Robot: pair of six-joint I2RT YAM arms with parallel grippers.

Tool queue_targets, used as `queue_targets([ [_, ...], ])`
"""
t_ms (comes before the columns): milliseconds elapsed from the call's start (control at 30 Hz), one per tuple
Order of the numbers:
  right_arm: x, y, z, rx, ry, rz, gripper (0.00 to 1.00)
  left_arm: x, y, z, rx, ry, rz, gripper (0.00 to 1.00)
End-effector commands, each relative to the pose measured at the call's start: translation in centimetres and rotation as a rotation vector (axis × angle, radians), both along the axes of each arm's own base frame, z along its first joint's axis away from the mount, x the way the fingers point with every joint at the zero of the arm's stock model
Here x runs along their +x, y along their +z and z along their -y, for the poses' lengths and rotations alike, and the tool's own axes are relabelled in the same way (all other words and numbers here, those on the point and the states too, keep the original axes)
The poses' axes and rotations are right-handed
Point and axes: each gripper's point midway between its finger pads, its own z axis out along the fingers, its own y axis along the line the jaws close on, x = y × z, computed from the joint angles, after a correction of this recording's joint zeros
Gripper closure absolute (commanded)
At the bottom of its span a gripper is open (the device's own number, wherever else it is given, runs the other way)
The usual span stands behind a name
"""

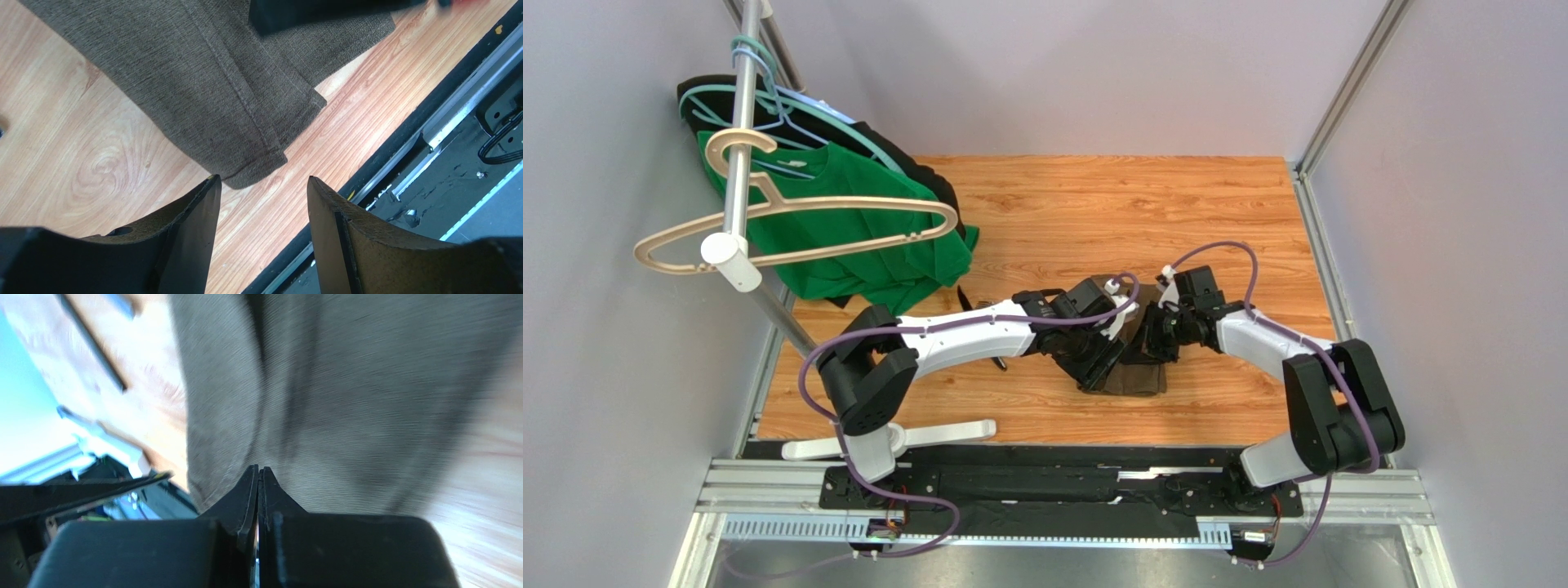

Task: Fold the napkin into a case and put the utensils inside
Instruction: Smooth out the 2/3-rectangle-folded napkin at the center of the board.

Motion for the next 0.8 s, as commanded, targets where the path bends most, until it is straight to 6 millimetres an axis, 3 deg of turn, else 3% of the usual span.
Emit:
queue_targets([
  [0,-0.8,0.5,-1.8,0.056,0.031,0.004,1.0,0.7,0.8,1.9,-0.064,-0.006,0.011,0.36],
  [233,-1.2,0.1,-2.5,0.072,0.045,-0.009,1.0,1.0,-0.5,2.4,-0.045,-0.013,0.0,0.37],
  [467,-1.7,-0.7,-2.6,0.077,0.055,-0.033,1.0,1.7,-1.0,2.4,-0.023,0.007,0.018,0.55],
  [567,-2.0,-1.2,-2.6,0.074,0.059,-0.043,1.0,2.0,-0.8,2.7,-0.025,0.008,0.027,0.66],
  [700,-2.1,-1.7,-2.5,0.065,0.057,-0.051,1.0,2.3,-0.5,2.9,-0.026,0.013,0.034,0.97],
  [767,-2.0,-2.1,-2.3,0.046,0.053,-0.05,1.0,2.1,-0.1,3.3,-0.042,0.003,0.022,1.0],
])
